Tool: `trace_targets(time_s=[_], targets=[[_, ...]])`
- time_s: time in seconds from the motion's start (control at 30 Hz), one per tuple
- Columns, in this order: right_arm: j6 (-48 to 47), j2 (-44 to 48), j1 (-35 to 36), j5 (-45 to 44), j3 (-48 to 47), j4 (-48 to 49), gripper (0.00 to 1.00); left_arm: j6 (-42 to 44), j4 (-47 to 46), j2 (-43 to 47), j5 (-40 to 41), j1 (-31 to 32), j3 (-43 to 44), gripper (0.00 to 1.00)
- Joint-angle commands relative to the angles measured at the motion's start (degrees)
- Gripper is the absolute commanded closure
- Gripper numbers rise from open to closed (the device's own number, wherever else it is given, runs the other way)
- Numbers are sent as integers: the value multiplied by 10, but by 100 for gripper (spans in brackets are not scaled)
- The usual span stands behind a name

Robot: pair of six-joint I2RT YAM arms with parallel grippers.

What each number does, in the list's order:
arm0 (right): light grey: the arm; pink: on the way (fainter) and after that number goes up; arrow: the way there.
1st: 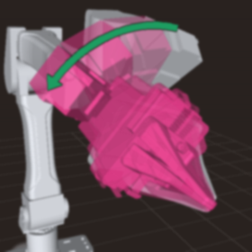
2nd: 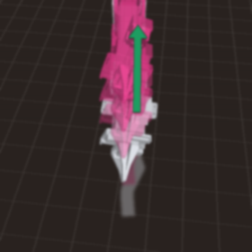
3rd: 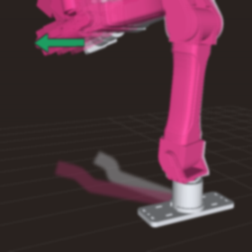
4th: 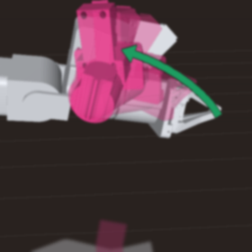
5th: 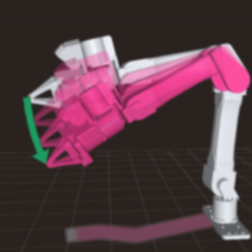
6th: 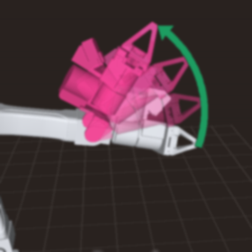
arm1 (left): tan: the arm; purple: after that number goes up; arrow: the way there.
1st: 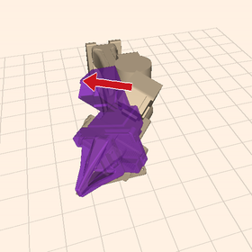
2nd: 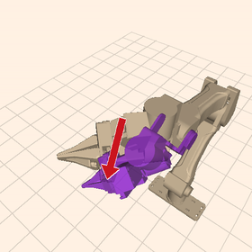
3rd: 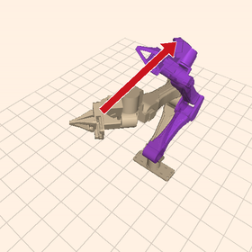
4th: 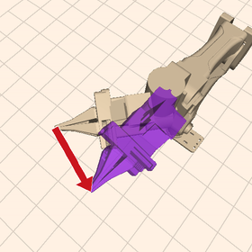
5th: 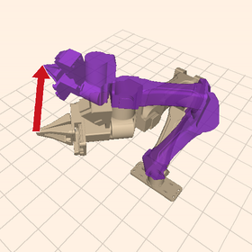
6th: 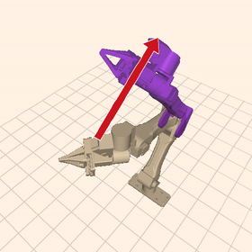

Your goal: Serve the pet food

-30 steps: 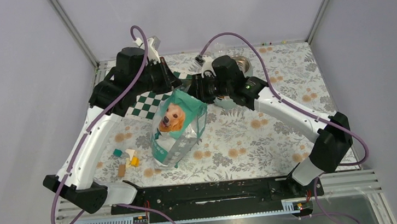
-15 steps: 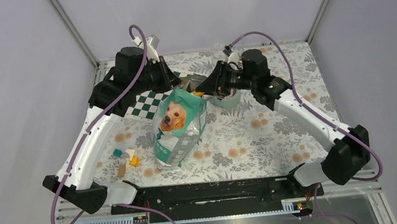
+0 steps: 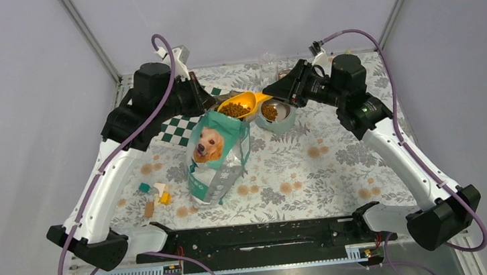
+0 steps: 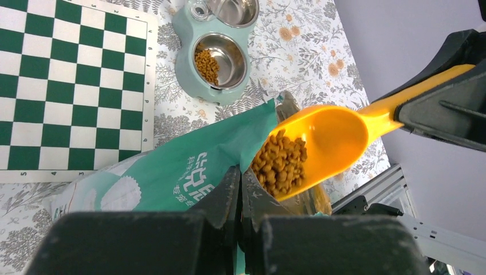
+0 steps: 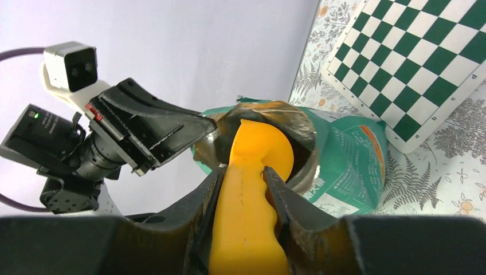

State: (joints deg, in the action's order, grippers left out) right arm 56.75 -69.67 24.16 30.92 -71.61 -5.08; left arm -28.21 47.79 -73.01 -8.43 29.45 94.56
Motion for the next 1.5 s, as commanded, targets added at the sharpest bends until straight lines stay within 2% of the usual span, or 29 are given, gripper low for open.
trace_targets(time_s=[0.0,0.33,0.5,0.67,0.87,1.2,1.47], targets=[[17,20,-15,-9,-3,0,100,14,-117,53,8,-3,3,100],[63,60,-23,-32,16,45,100,25,-146,93,15,-3,-33,100],[-4,51,-23,-6,-11,33,100,22,-158,101,20,-3,-40,100],[-101,54,-21,-17,-43,-16,100,24,-174,109,14,-3,-48,100],[-113,52,-22,-22,-46,-21,100,35,-176,100,16,-3,-31,100],[-33,60,-21,-5,17,81,100,20,-185,104,23,-3,-38,100],[100,92,-22,-34,88,154,100,-4,-187,117,58,-3,-50,100]])
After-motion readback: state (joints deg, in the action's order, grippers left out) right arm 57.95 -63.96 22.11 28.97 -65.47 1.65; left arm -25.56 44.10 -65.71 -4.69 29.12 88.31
